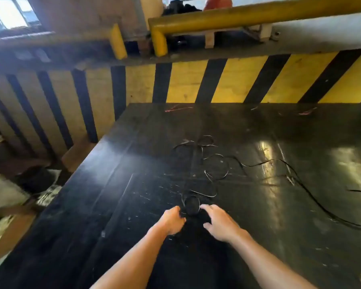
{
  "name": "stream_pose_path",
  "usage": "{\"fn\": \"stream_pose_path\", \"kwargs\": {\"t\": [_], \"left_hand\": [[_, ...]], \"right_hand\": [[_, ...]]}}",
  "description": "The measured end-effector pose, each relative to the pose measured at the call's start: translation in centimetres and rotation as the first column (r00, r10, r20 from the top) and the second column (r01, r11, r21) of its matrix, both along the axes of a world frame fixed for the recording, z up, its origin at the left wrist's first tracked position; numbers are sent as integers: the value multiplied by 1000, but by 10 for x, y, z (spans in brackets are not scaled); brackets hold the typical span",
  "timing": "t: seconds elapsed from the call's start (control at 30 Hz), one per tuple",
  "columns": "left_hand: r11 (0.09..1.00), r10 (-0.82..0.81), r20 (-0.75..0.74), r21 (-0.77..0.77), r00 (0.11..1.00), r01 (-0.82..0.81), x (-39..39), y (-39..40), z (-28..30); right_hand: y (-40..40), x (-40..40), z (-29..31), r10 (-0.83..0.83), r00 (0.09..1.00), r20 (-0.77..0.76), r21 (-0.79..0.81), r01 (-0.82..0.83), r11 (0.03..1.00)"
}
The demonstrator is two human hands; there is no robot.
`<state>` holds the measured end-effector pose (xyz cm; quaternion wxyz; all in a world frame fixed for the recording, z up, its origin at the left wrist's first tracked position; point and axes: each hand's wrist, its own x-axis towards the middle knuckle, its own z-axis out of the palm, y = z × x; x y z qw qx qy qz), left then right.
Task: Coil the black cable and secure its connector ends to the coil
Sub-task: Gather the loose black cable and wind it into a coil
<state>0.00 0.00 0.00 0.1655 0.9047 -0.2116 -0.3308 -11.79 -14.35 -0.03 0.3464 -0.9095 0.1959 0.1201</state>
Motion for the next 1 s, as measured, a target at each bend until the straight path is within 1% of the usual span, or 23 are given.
{"fn": "stream_pose_path", "kwargs": {"t": [0.07, 0.13, 0.2, 0.23, 0.27, 0.37, 0.47, 0.53, 0.6, 0.67, 0.73, 0.8, 0.87, 0.9, 1.0], "left_hand": [[988, 124, -75, -79, 989, -130, 0, -11, -7], [963, 222, -136, -124, 965, -239, 0, -20, -8], [943, 269, -189, -148, 944, -299, -1, -25, -10], [935, 279, -207, -166, 938, -315, -2, -27, -12], [926, 292, -225, -177, 930, -333, -5, -27, -12], [897, 300, -297, -237, 907, -374, -15, -23, -8], [850, 264, -380, -344, 887, -400, -16, -26, 16], [844, 199, -360, -409, 911, -346, -18, -26, 42], [856, 86, -316, -462, 945, -232, -19, -28, 62], [862, -36, -231, -499, 972, -87, -23, -24, 85], [856, -139, -138, -515, 981, 49, -30, -20, 107], [826, -212, -58, -544, 975, 147, -35, -17, 129], [800, -218, 19, -569, 976, 190, -39, -14, 152], [788, -209, 54, -582, 976, 201, -39, -11, 165], [755, -186, 149, -611, 971, 238, -39, -1, 203]], "right_hand": [[6, 9, -6, -13, 1000, -14, 3, 13, 1000], [14, 14, -9, 3, 998, -56, -57, -6, 998], [15, 18, -13, 30, 998, -48, -152, -37, 988], [14, 19, -13, 37, 999, -40, -179, -44, 983], [13, 18, -14, 39, 999, -22, -172, -42, 984], [7, 10, -6, 25, 1000, 10, -50, -24, 998], [-1, -5, 13, -54, 995, 84, 123, 43, 991], [-1, -16, 34, -134, 979, 152, 253, 93, 963], [-5, -20, 53, -231, 948, 218, 381, 135, 915], [-6, -25, 80, -321, 905, 279, 484, 156, 861], [-6, -30, 104, -418, 858, 298, 617, 161, 770], [-6, -34, 125, -524, 807, 273, 724, 187, 664], [-7, -40, 141, -597, 767, 235, 770, 228, 596], [-8, -44, 146, -621, 751, 224, 763, 262, 592], [-17, -61, 158, -668, 715, 203, 668, 397, 629]]}}
